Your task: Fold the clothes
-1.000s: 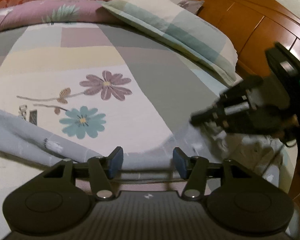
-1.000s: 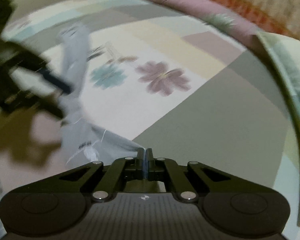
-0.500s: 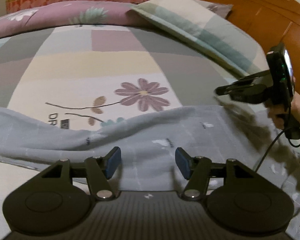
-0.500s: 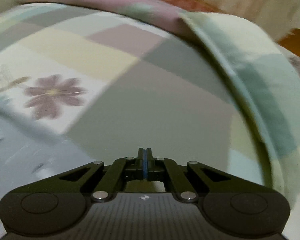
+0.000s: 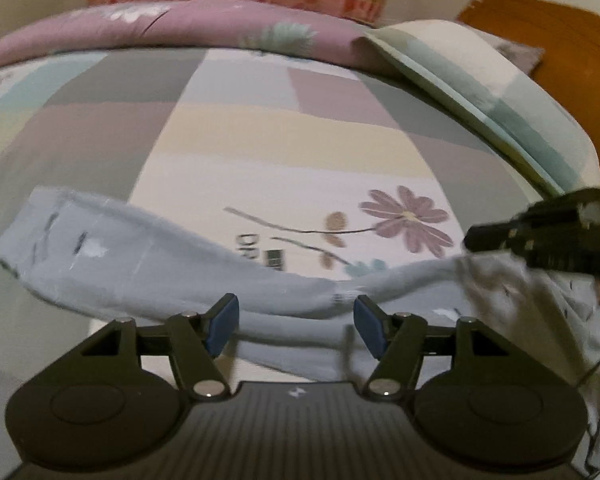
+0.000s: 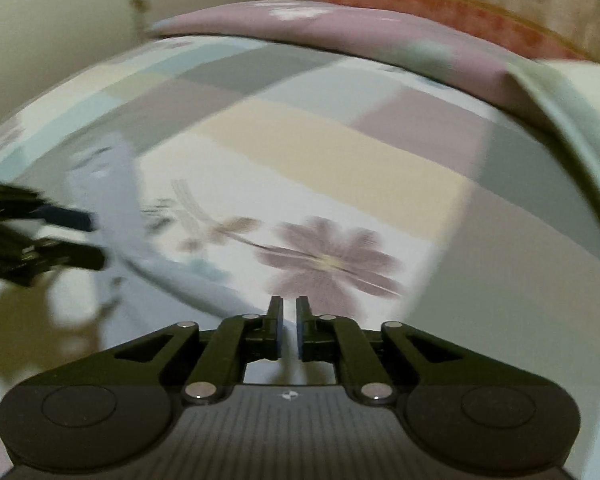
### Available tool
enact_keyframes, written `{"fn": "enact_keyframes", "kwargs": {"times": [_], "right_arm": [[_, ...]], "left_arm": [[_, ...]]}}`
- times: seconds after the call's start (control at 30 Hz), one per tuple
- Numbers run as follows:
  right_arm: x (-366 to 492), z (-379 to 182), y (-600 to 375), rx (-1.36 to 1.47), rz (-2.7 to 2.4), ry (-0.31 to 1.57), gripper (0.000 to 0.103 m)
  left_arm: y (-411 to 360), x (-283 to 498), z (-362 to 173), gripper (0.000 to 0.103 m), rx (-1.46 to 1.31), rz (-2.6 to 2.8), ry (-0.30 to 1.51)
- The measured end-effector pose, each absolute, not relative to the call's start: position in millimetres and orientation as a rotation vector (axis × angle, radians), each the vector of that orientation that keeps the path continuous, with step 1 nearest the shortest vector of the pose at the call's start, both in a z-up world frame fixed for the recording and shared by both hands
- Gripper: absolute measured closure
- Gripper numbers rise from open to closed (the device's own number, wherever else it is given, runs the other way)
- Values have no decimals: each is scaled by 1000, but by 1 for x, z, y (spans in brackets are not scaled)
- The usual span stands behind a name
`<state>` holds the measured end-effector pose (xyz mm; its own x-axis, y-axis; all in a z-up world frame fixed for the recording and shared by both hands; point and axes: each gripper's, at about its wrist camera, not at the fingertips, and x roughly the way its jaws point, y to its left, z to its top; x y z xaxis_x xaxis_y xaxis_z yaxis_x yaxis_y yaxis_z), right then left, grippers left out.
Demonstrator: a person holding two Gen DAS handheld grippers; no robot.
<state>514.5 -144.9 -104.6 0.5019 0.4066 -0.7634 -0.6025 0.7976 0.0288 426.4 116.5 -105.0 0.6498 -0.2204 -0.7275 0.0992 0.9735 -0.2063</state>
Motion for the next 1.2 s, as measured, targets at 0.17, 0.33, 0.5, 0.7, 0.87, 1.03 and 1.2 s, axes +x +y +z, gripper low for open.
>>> {"fn": "enact_keyframes", "kwargs": {"times": [0.17, 0.33, 0.5, 0.7, 0.87, 1.03, 1.2], "right_arm": [[521, -113, -80, -260, 739, 850, 94], [507, -118, -38, -232, 908, 859, 85], [481, -135, -5, -376, 940, 841, 69], [465, -131, 6, -448, 906, 805, 95], [451, -124, 4, -400, 1075, 912, 91], [466, -104, -10, -315, 1063, 866, 85], [498, -92, -26, -237, 930, 783, 82]], "left_arm": [[152, 427, -104, 38, -211, -120, 847], [177, 429, -106, 34, -267, -96, 867], [189, 427, -106, 34, -298, -83, 872], [193, 423, -97, 34, -341, -123, 831], [200, 422, -96, 34, -365, -122, 821], [205, 422, -97, 34, -375, -100, 821], [210, 421, -95, 34, -376, -83, 814]]}}
